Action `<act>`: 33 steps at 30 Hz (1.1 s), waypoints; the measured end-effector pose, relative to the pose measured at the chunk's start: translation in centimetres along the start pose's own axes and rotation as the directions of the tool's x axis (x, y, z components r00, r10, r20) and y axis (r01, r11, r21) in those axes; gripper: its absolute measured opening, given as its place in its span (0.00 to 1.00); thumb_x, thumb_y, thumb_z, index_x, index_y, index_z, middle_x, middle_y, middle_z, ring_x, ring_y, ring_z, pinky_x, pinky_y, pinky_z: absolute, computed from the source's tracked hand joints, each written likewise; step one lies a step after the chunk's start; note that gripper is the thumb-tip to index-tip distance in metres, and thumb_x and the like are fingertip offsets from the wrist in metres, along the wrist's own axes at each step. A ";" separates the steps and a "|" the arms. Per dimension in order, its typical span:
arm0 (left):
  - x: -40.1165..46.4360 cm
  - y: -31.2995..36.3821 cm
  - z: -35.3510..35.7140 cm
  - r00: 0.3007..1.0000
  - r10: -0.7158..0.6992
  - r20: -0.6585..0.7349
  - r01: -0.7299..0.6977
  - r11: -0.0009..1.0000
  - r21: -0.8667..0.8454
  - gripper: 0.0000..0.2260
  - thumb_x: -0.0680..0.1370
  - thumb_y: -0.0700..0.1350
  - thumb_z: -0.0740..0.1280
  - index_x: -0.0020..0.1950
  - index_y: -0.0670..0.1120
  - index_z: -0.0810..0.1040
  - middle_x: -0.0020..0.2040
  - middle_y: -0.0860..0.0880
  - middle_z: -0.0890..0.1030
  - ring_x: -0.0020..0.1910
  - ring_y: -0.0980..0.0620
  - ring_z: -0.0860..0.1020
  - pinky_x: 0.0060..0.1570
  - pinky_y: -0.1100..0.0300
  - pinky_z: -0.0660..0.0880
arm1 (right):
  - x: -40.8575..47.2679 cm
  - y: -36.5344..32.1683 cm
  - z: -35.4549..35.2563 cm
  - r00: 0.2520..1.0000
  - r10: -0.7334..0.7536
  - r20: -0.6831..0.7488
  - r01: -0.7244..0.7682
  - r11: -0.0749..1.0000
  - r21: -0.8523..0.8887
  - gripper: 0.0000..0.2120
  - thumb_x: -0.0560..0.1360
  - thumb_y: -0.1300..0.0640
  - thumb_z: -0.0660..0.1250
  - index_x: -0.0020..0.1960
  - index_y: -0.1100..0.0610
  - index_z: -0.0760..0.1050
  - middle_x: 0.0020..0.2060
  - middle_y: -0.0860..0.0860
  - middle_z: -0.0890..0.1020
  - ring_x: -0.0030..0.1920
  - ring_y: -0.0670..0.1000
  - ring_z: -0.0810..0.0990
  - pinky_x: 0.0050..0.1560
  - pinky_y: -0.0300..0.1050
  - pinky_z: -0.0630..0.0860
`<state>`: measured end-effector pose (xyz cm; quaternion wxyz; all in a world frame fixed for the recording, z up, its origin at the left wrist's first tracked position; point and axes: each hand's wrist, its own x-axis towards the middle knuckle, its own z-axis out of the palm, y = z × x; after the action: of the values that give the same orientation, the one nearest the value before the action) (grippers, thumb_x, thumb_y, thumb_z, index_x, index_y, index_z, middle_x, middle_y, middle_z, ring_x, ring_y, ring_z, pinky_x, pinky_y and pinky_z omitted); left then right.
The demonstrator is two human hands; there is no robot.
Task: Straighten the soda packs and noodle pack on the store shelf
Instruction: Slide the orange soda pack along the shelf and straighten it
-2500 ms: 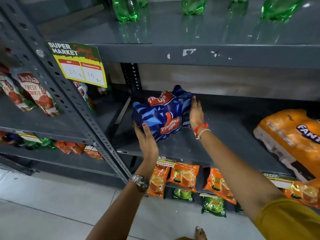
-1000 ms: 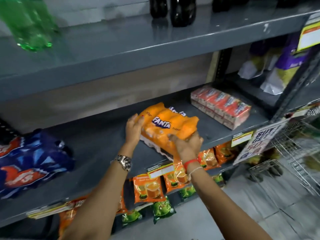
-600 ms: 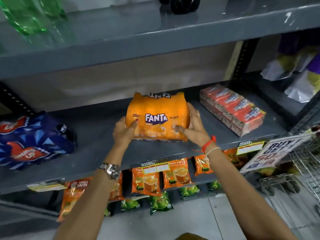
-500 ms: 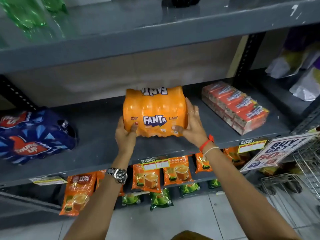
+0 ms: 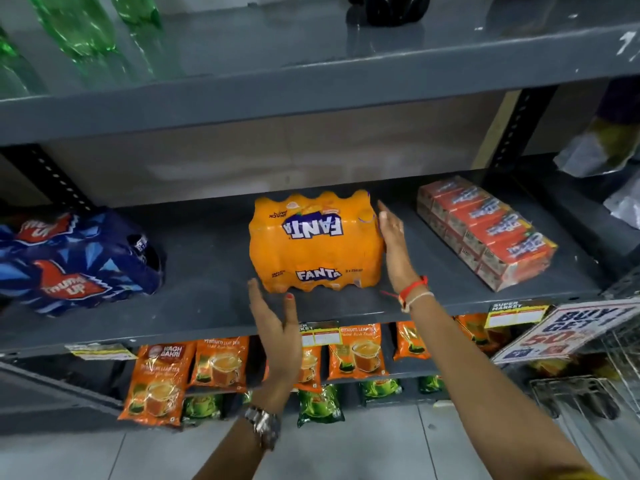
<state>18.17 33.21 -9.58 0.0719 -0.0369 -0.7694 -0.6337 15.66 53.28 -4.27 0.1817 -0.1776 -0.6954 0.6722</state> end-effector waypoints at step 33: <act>8.9 2.0 -7.1 0.971 -0.054 0.232 0.109 0.966 -0.233 0.31 0.79 0.55 0.57 0.76 0.55 0.44 0.77 0.50 0.55 0.66 0.55 0.70 0.52 0.66 0.77 | -7.1 -0.1 12.0 0.954 0.069 -0.292 0.048 0.927 0.373 0.09 0.78 0.62 0.61 0.53 0.56 0.79 0.52 0.53 0.81 0.55 0.50 0.79 0.59 0.49 0.76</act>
<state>10.10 26.30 -4.89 -0.0463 -0.0845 -0.6897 -0.7177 15.99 39.37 -4.67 0.3121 -0.2432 -0.5171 0.7590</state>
